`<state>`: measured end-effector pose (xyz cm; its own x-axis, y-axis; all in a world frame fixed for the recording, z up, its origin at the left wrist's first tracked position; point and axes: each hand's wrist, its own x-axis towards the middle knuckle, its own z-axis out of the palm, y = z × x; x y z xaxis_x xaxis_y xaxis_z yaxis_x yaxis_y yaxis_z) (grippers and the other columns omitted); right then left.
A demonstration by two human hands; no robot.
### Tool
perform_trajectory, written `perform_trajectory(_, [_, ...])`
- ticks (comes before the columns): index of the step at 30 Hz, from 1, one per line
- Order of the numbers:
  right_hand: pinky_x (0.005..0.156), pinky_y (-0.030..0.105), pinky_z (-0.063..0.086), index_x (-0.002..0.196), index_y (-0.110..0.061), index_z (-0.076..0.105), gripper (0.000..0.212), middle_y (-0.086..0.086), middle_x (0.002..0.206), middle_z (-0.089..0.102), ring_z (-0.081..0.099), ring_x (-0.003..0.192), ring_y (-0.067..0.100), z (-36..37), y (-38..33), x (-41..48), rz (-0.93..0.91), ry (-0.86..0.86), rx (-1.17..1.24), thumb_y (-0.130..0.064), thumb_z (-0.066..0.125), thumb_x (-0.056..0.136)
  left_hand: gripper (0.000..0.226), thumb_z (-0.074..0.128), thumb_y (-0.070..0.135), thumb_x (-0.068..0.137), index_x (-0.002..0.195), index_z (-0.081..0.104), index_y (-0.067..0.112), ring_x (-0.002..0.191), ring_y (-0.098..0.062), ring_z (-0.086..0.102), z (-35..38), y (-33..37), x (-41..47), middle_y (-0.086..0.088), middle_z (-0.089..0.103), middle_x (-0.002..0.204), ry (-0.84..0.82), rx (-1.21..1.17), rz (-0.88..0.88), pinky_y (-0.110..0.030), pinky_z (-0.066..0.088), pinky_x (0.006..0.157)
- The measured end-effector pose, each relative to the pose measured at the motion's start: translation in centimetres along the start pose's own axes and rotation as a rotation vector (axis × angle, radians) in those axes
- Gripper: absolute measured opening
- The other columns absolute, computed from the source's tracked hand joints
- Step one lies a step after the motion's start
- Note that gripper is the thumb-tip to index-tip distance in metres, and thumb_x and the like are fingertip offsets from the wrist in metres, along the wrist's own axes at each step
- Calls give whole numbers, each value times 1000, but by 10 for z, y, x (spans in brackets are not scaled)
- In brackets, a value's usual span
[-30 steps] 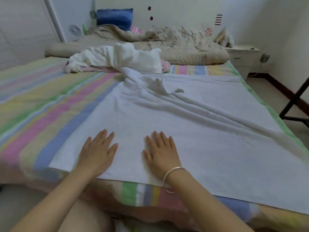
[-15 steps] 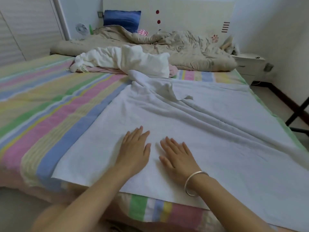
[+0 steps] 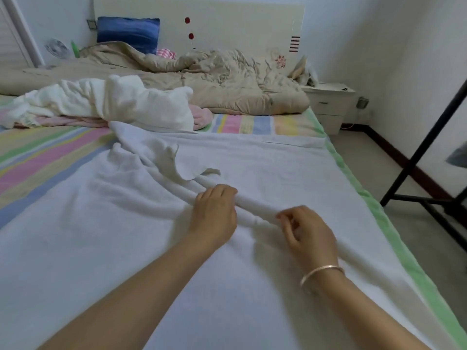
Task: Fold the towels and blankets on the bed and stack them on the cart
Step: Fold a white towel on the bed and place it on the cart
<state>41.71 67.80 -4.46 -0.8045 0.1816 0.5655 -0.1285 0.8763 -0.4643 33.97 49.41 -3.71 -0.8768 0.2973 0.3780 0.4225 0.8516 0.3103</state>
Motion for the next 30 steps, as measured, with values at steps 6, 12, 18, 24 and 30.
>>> perform_trajectory(6, [85, 33, 47, 110, -30, 61, 22, -9, 106, 61, 54, 108, 17, 27, 34, 74, 344, -484, -176, -41, 54, 92, 33, 46, 18, 95, 126, 54, 25, 114, -17, 49, 18, 2, 27, 7, 52, 126, -14, 22, -117, -31, 44, 86])
perform_trajectory(12, [75, 21, 45, 93, -29, 61, 15, -13, 88, 62, 59, 86, 10, 29, 36, 100, 245, -906, -56, -38, 68, 83, 31, 45, 12, 92, 116, 60, 25, 108, -11, 53, 18, 2, 27, 11, 55, 120, -36, -4, -182, -31, 49, 82])
perform_trajectory(18, [62, 25, 42, 70, -29, 51, 19, -13, 79, 57, 57, 78, 14, 25, 37, 111, 148, -733, -68, -36, 64, 82, 32, 45, 10, 92, 117, 58, 25, 106, -12, 56, 5, 24, 29, 14, 51, 126, 14, -21, -266, -27, 45, 80])
perform_trajectory(24, [77, 31, 48, 82, -19, 63, 12, 7, 102, 67, 62, 94, 31, -24, 124, 173, 504, -312, -191, -31, 63, 83, 28, 46, 17, 95, 119, 57, 28, 109, -10, 55, -7, 43, 12, 17, 47, 127, 58, -46, -266, -28, 47, 85])
perform_trajectory(30, [96, 30, 44, 123, -15, 57, 35, 11, 127, 59, 56, 114, 30, -34, 156, 150, 453, -578, -117, -27, 62, 90, 24, 47, 21, 96, 115, 59, 30, 110, -10, 55, -12, 56, -14, 16, 51, 125, -5, -49, -278, -27, 45, 89])
